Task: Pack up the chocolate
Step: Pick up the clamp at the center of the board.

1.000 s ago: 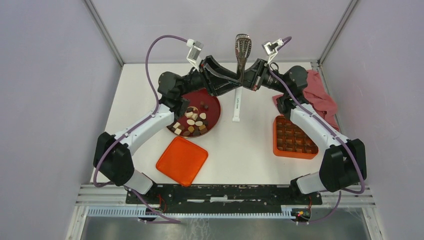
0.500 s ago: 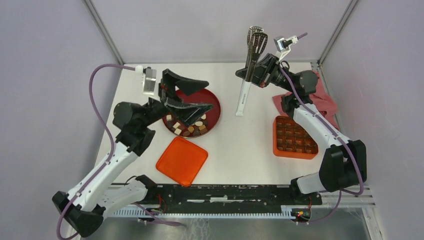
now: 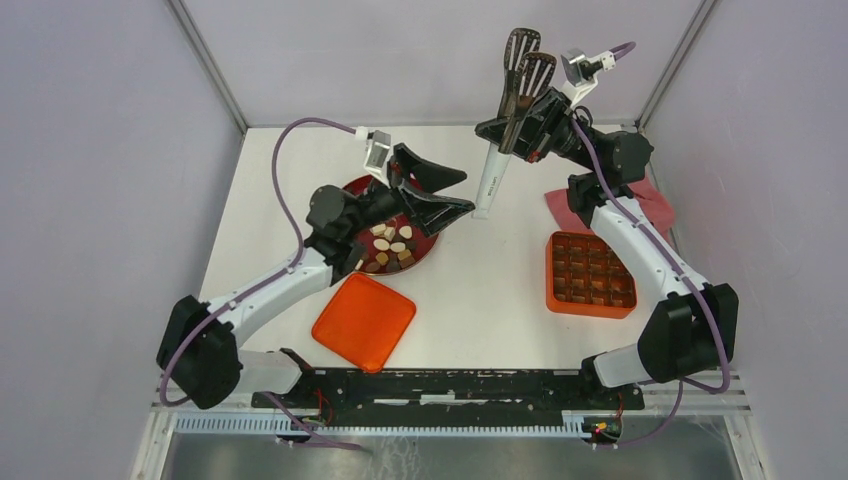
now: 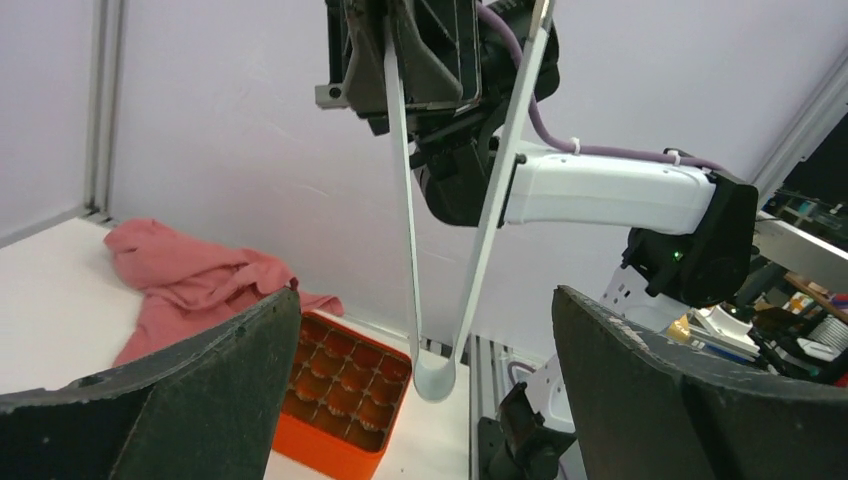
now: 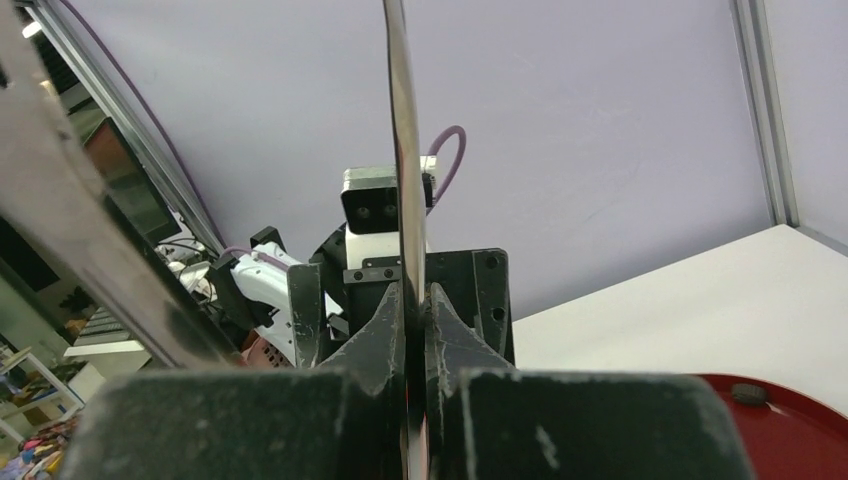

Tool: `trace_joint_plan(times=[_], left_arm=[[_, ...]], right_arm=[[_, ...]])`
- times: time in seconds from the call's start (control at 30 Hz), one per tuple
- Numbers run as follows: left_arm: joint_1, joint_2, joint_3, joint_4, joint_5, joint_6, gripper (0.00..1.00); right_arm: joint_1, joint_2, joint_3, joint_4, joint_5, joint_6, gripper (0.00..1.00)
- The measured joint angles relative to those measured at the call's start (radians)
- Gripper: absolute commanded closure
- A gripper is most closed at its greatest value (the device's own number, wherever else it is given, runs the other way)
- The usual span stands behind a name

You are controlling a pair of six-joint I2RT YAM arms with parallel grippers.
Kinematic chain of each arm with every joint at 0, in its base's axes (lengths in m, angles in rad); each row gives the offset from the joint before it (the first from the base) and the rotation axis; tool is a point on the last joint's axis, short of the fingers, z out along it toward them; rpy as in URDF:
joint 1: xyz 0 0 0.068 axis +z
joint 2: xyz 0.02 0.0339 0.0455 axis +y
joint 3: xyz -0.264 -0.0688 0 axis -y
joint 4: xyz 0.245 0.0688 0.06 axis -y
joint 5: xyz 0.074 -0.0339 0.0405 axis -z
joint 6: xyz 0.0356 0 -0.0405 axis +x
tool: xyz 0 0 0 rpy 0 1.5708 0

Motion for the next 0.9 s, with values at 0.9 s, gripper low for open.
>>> trace_joint_plan(times=[0.9], left_arm=[[-0.137,0.302,0.225,0.174,-0.014,-0.003,0.25]], right_arm=[[0.0,0.005,-0.013,-0.005,-0.001,-0.005,0.99]])
